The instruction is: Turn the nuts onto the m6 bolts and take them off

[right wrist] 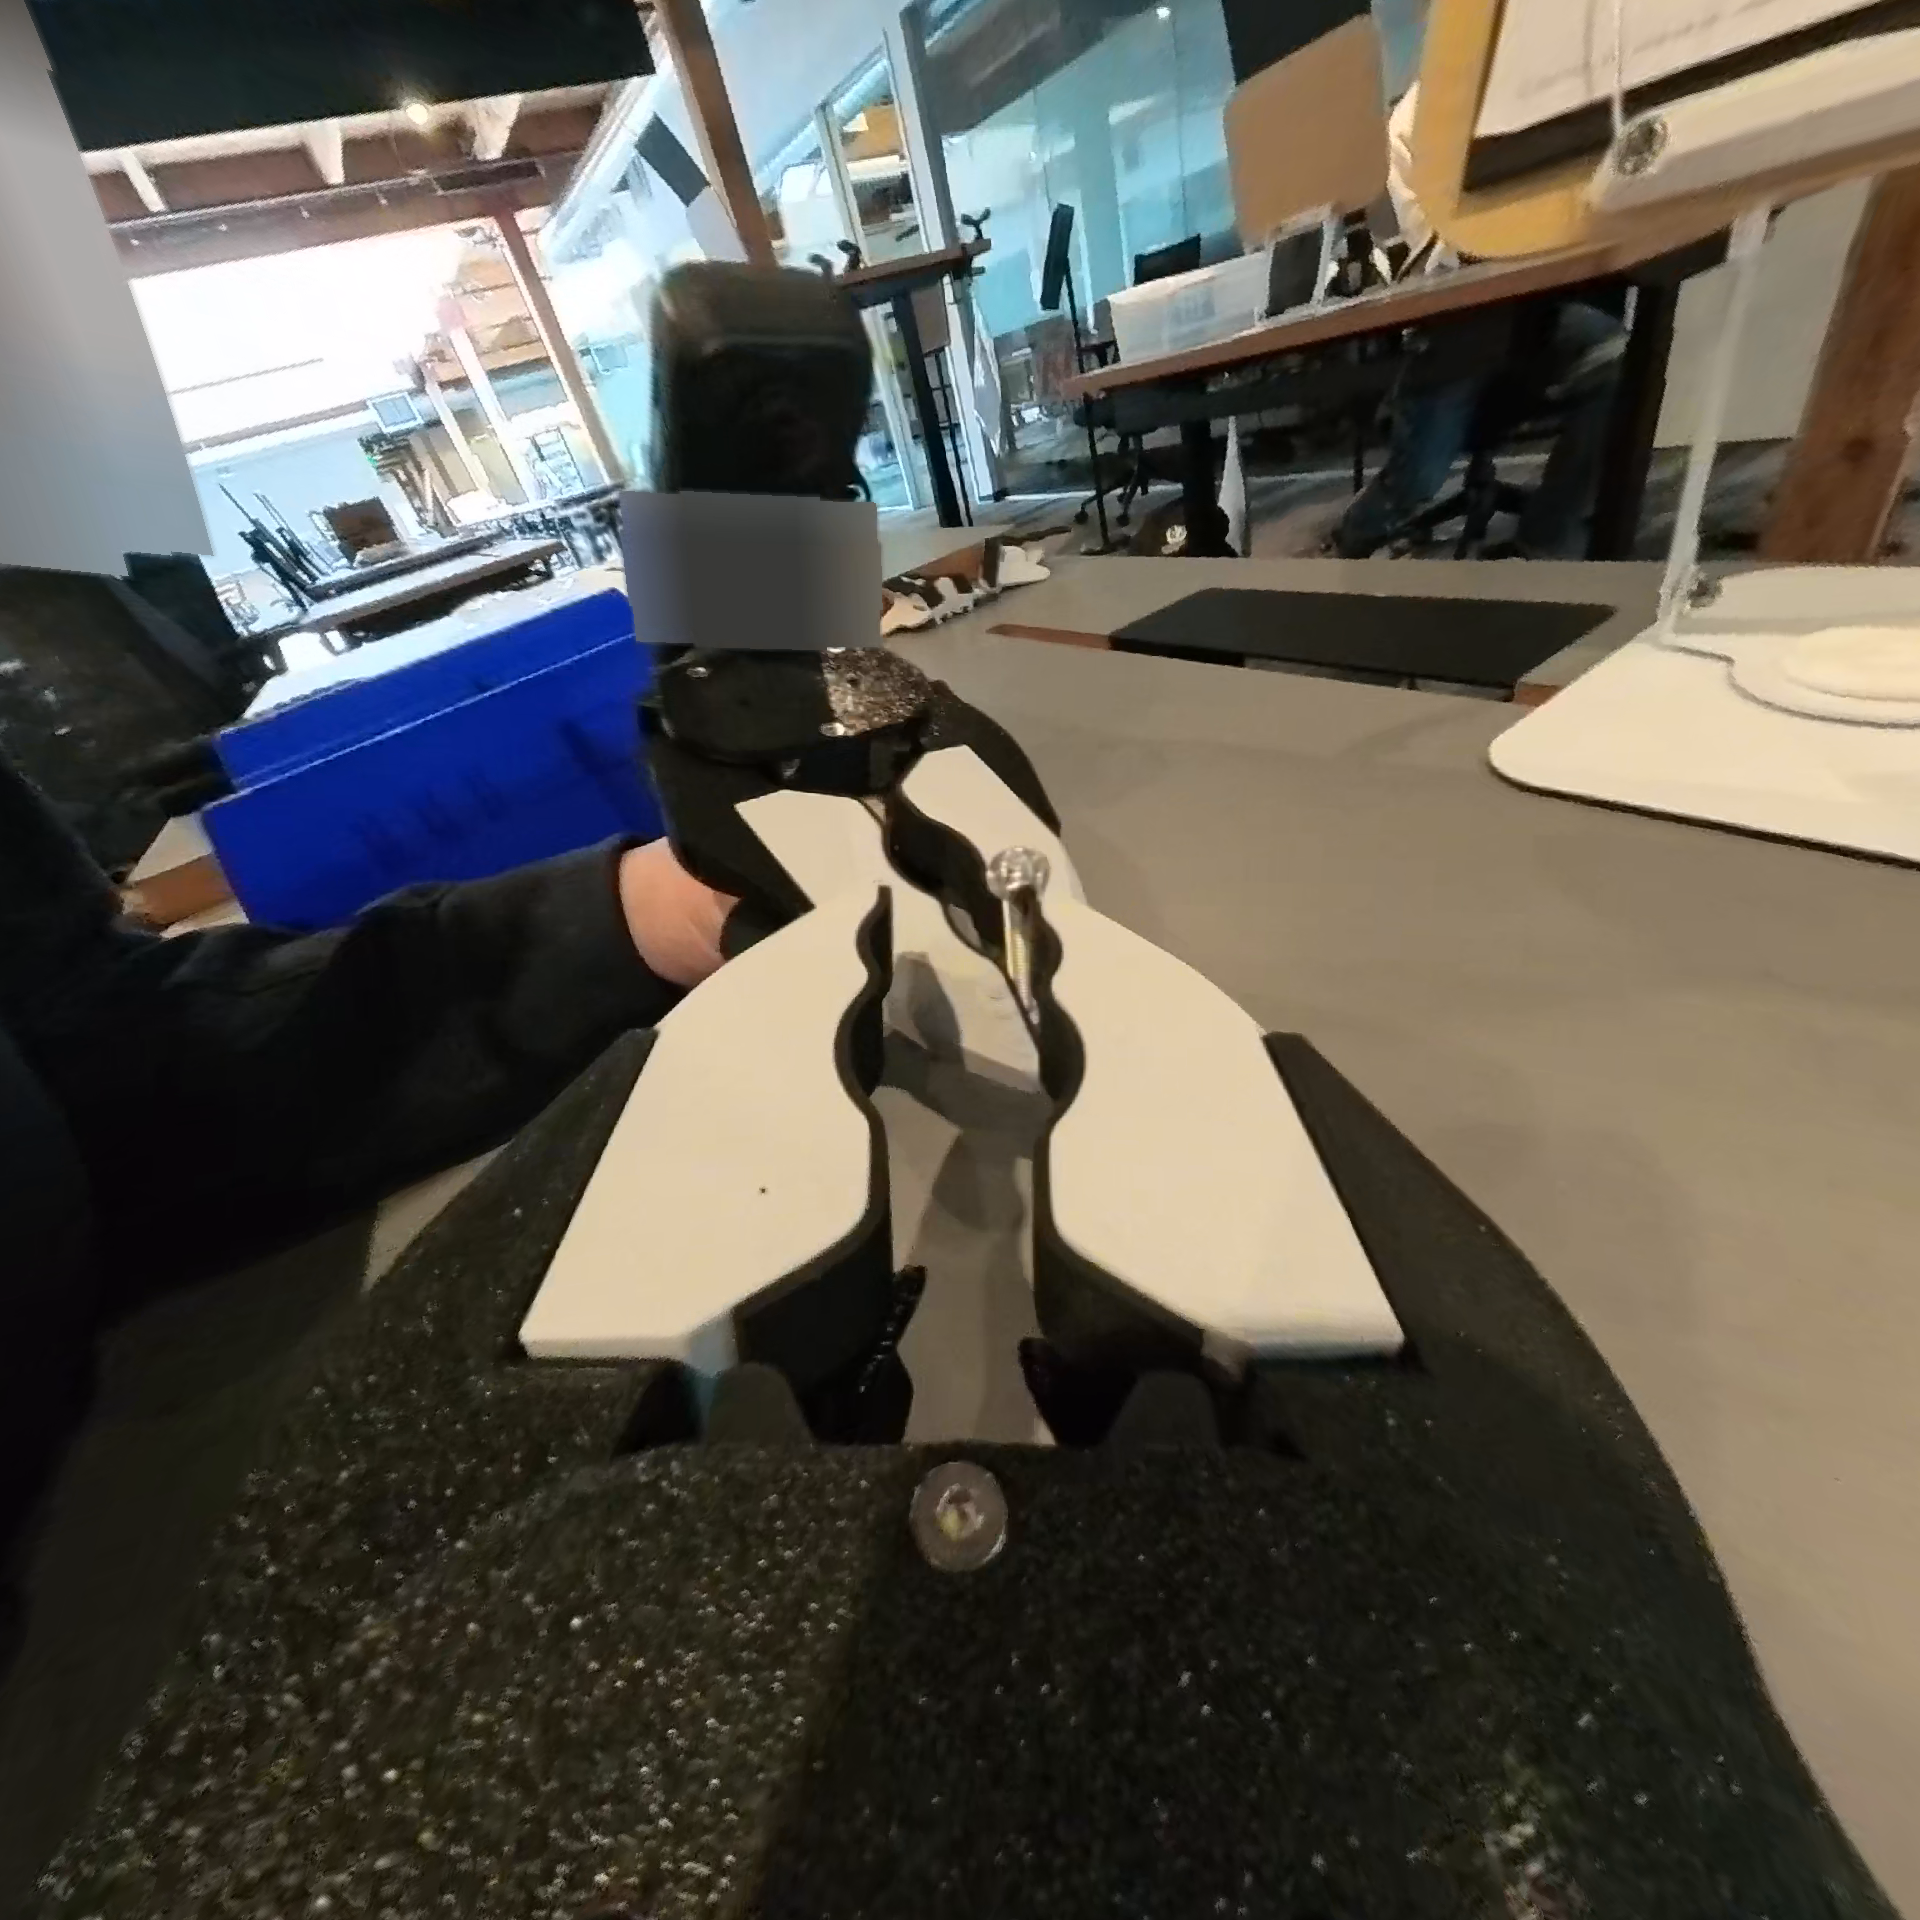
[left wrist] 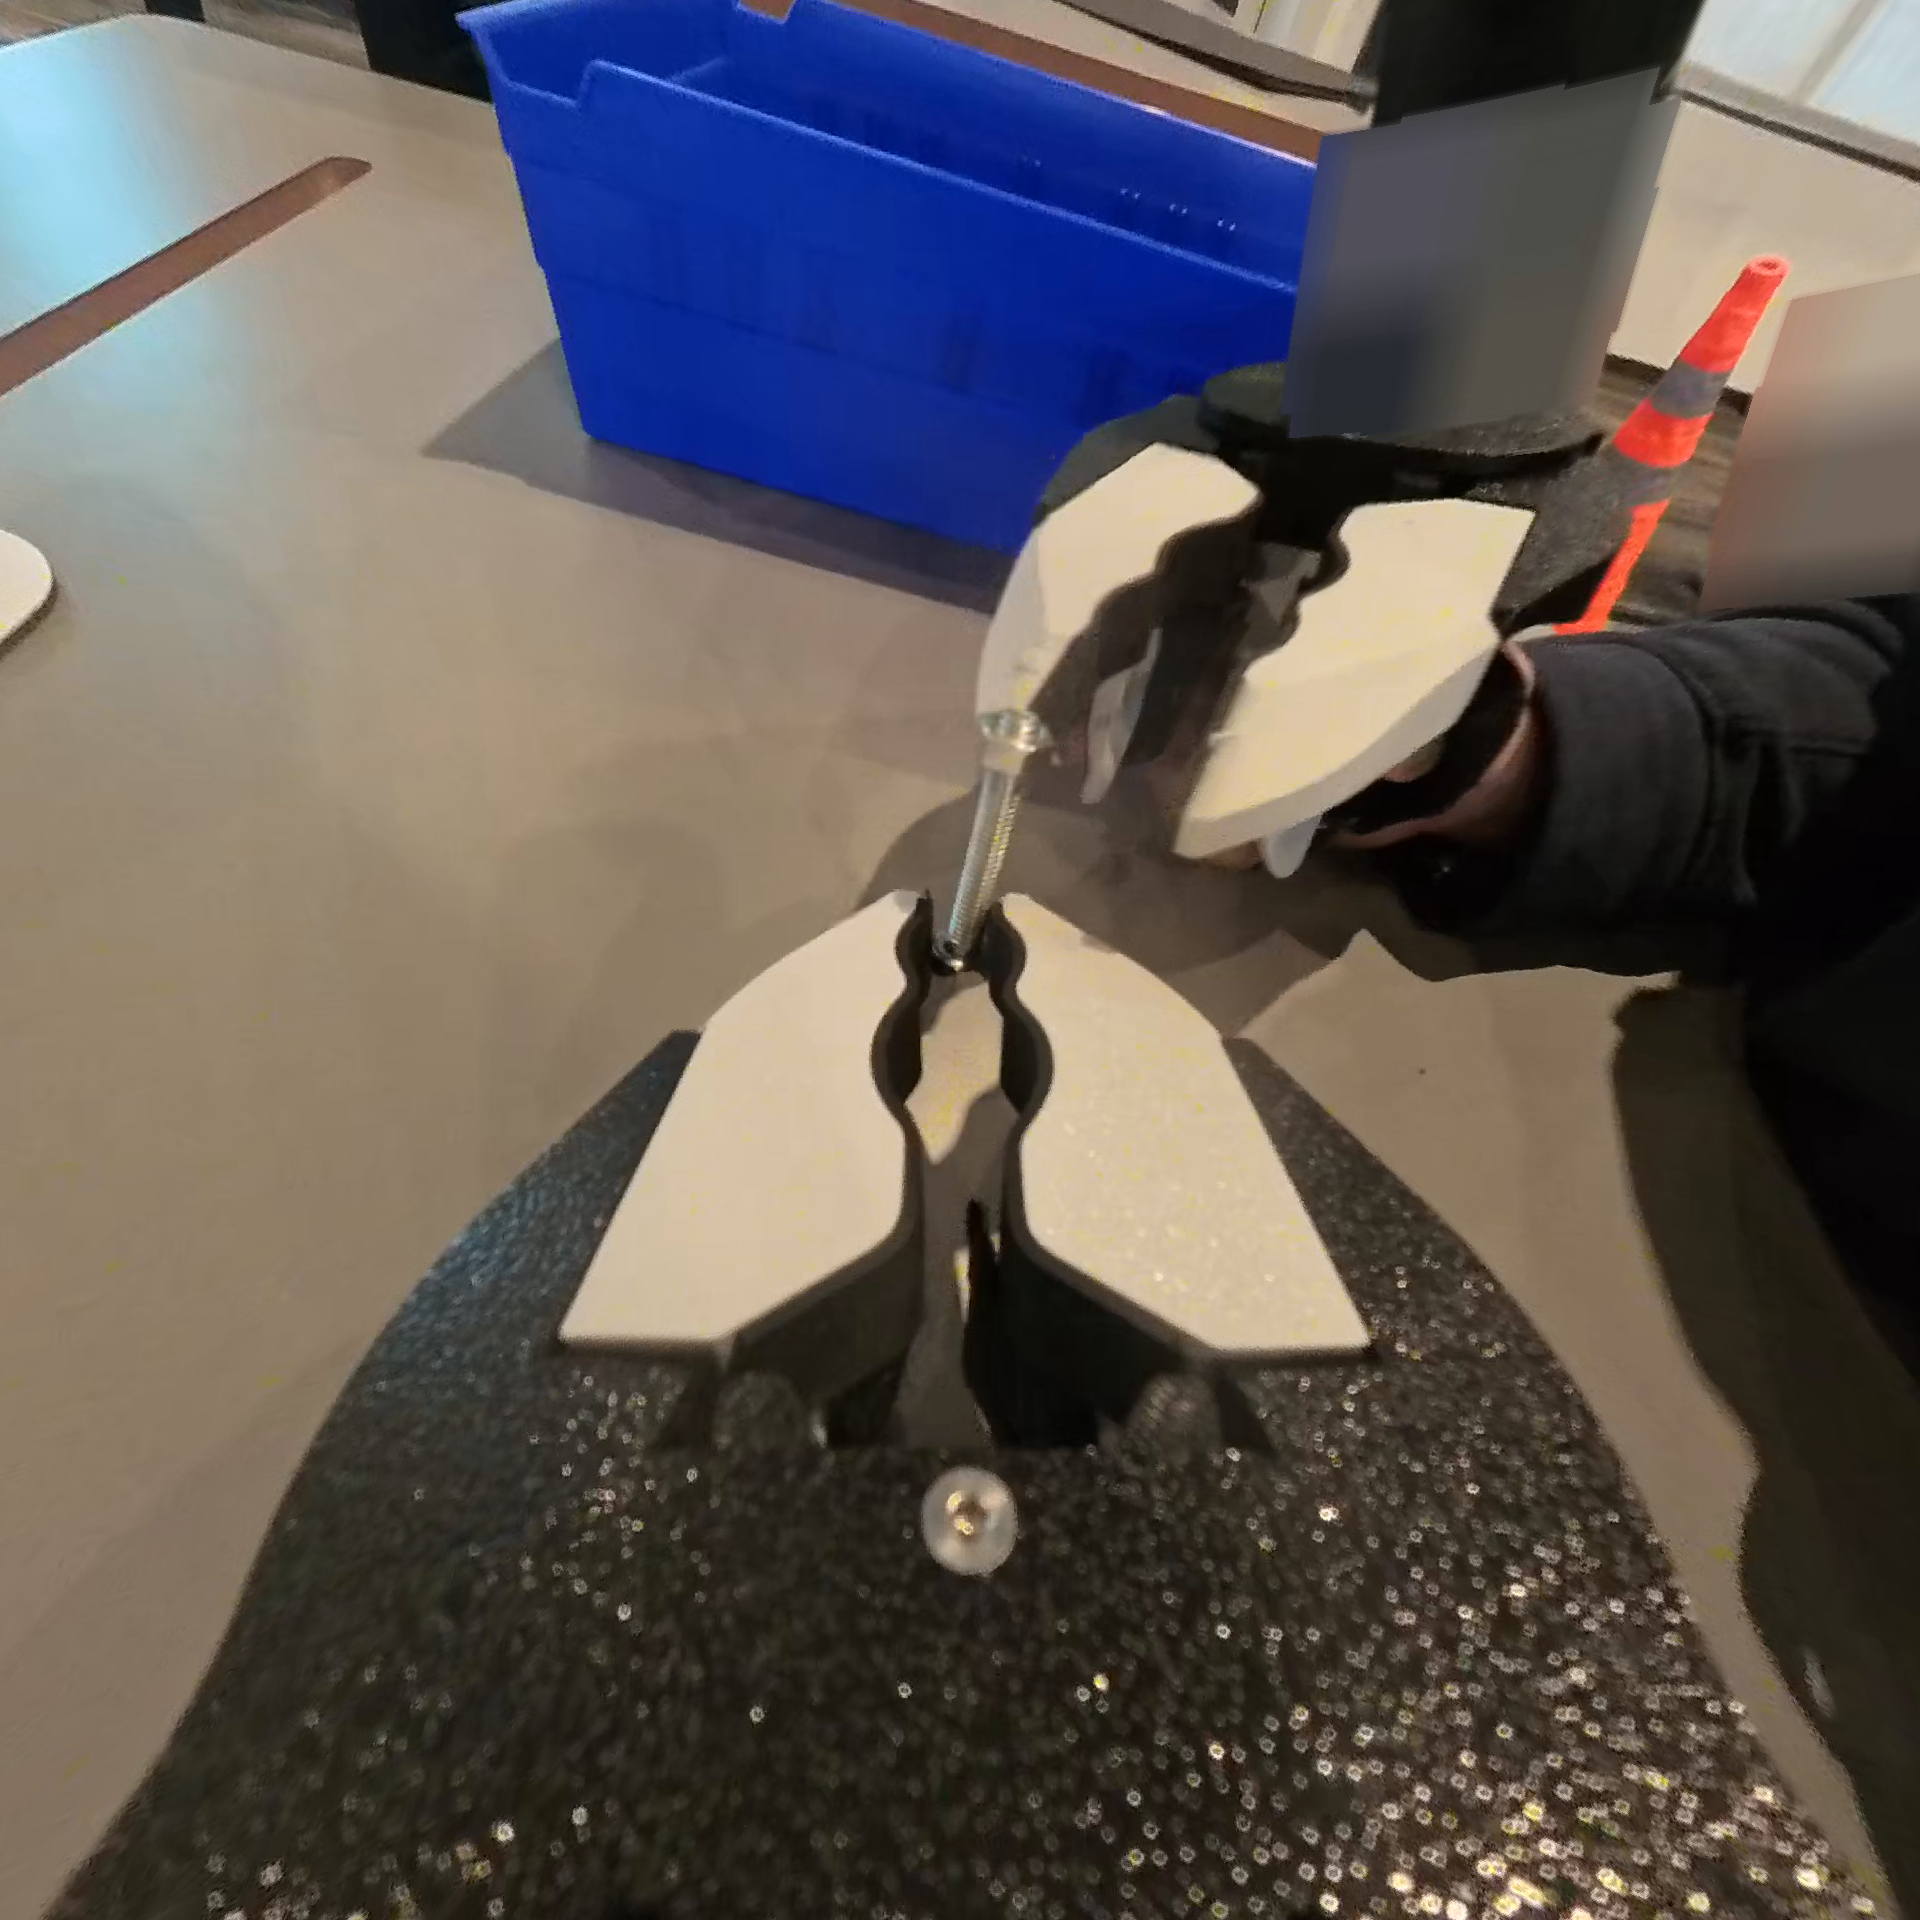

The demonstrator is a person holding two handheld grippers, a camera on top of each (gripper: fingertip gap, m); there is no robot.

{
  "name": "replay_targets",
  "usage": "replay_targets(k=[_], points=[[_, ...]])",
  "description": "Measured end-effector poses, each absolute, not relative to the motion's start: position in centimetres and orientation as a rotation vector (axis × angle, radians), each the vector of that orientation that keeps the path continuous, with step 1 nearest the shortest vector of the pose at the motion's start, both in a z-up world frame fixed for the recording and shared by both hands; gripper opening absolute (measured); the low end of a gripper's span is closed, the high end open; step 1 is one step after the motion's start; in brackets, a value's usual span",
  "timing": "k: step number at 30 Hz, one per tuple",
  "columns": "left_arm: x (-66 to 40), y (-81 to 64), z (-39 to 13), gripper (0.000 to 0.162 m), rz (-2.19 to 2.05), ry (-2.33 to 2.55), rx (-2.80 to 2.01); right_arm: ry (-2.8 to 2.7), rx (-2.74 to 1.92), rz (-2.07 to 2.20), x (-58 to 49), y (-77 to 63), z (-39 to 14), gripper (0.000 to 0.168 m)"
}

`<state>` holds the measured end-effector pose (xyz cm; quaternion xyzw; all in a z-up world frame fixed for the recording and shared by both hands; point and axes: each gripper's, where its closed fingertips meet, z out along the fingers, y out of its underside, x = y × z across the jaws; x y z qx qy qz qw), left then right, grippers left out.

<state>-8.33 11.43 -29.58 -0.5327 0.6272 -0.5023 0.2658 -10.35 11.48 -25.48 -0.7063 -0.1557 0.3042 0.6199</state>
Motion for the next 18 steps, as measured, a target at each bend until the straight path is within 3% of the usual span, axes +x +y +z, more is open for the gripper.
replay_targets(k=[3, 8, 11, 18], points=[[-8.37, 11.53, -29.42, 0.01, -1.376, 1.68, -1.442, -0.37, -1.599, 0.704, -10.37, 11.08, -25.19, 0.019], [-8.32, 11.48, -29.58, 0.01, -1.363, 1.691, -1.447, -0.342, -1.599, 0.649, -9.86, 11.66, -25.18, 0.027], [-8.34, 11.59, -29.49, 0.01, -1.37, 1.679, -1.451, -0.392, -1.581, 0.678, -10.42, 10.98, -25.03, 0.016], [-8.31, 11.58, -29.61, 0.01, -1.362, 1.686, -1.456, -0.385, -1.593, 0.627, -10.18, 11.5, -25.2, 0.026]])
